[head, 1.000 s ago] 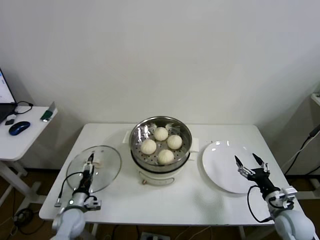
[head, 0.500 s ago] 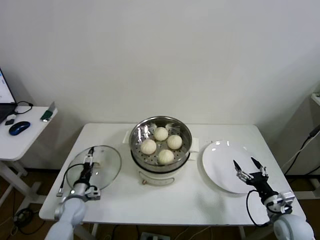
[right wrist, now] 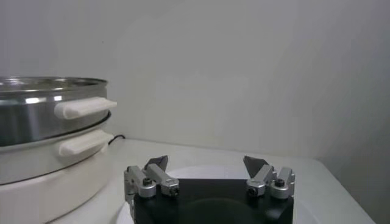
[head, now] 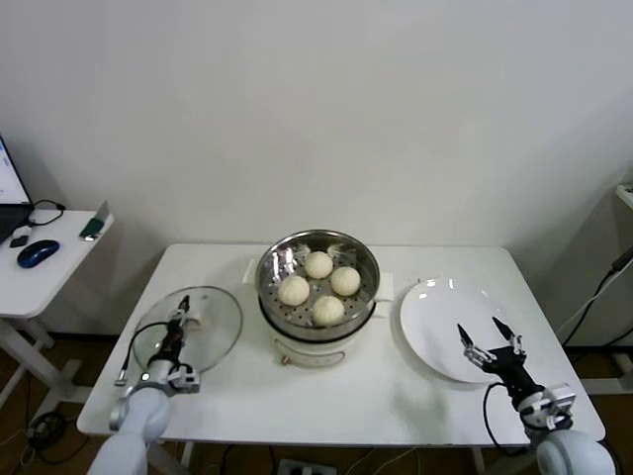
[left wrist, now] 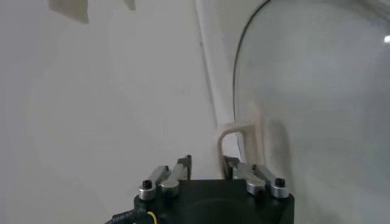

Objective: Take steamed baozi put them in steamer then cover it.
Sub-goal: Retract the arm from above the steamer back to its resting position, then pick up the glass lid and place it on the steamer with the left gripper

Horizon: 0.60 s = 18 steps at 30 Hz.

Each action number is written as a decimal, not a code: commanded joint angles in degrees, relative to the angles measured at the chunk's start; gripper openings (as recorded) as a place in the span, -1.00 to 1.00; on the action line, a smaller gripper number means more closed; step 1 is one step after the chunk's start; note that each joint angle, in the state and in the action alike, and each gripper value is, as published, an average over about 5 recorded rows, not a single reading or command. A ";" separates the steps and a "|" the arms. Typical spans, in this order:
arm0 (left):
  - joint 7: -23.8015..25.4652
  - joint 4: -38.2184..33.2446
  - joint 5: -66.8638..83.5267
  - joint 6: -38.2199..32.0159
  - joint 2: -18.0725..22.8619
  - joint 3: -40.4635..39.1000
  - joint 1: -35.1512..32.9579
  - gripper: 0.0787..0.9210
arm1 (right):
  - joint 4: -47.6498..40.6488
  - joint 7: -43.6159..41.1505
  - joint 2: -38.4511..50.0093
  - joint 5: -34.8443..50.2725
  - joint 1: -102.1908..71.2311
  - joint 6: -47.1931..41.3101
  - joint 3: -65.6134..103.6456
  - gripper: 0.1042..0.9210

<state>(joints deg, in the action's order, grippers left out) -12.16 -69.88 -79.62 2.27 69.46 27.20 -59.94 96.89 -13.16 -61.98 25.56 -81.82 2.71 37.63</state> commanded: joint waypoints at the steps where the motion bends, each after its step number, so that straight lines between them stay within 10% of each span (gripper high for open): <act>1: -0.08 -0.18 1.66 -0.58 -0.19 -0.09 0.19 -0.35 | -0.31 -0.10 -0.38 -1.53 0.12 0.34 -0.11 0.76; 8: 1.15 -7.63 5.54 1.61 -1.91 0.04 -3.84 -0.78 | -1.11 -0.13 -0.36 -1.87 0.76 0.86 -0.20 0.76; 18: 3.27 -32.01 12.13 13.18 -6.64 0.82 -15.77 -0.83 | -2.60 -0.40 0.27 -2.04 2.19 1.43 -0.06 0.76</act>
<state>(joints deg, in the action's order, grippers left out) -10.02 -81.24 -73.03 6.23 66.11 27.77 -65.98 95.00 -13.49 -61.84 23.81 -80.23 3.96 37.58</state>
